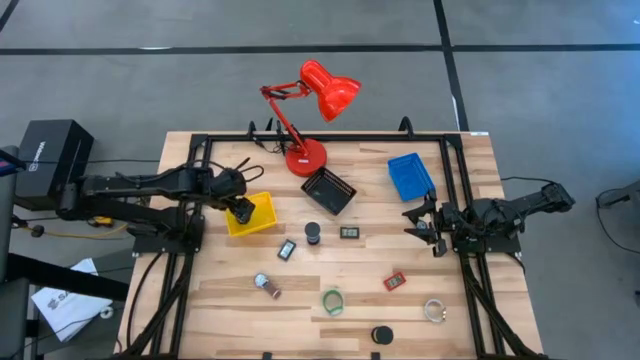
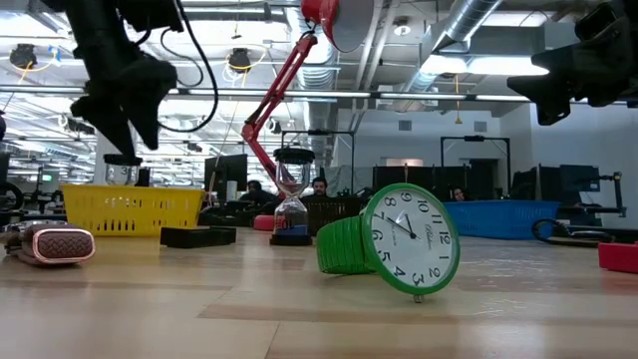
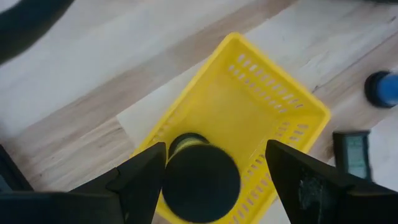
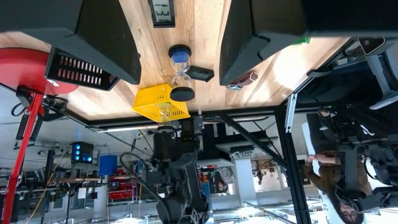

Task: Pick & Place Office items
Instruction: Put the left green hourglass into the yellow bin, then put the left black digital clock into the black bin

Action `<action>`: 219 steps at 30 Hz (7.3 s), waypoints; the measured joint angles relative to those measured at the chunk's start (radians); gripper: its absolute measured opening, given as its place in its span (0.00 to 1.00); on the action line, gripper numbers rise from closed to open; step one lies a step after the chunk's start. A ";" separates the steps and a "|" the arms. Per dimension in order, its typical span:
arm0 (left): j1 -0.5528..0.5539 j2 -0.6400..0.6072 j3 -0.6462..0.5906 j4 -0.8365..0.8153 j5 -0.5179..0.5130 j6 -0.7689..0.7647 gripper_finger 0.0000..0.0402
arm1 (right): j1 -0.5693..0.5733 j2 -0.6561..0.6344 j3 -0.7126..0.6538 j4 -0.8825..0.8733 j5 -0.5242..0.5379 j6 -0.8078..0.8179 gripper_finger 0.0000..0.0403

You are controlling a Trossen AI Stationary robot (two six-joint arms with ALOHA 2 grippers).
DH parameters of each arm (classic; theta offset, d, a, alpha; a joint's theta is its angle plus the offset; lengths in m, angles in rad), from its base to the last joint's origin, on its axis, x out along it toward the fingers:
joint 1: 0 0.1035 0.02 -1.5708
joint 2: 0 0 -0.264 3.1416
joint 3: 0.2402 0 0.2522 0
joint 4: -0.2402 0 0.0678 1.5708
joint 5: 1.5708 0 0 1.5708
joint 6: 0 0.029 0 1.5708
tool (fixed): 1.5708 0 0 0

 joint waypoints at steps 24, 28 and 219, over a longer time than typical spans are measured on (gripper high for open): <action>-0.284 -0.002 0.082 0.532 -0.074 0.231 0.56 | 0.000 0.000 0.000 0.000 0.000 0.000 0.52; -0.366 0.043 0.082 0.609 -0.087 0.258 0.53 | 0.000 0.000 0.000 0.000 0.000 0.001 0.52; 0.079 0.755 0.189 1.317 0.109 0.499 0.38 | -0.017 0.000 0.000 0.049 0.003 -0.291 0.52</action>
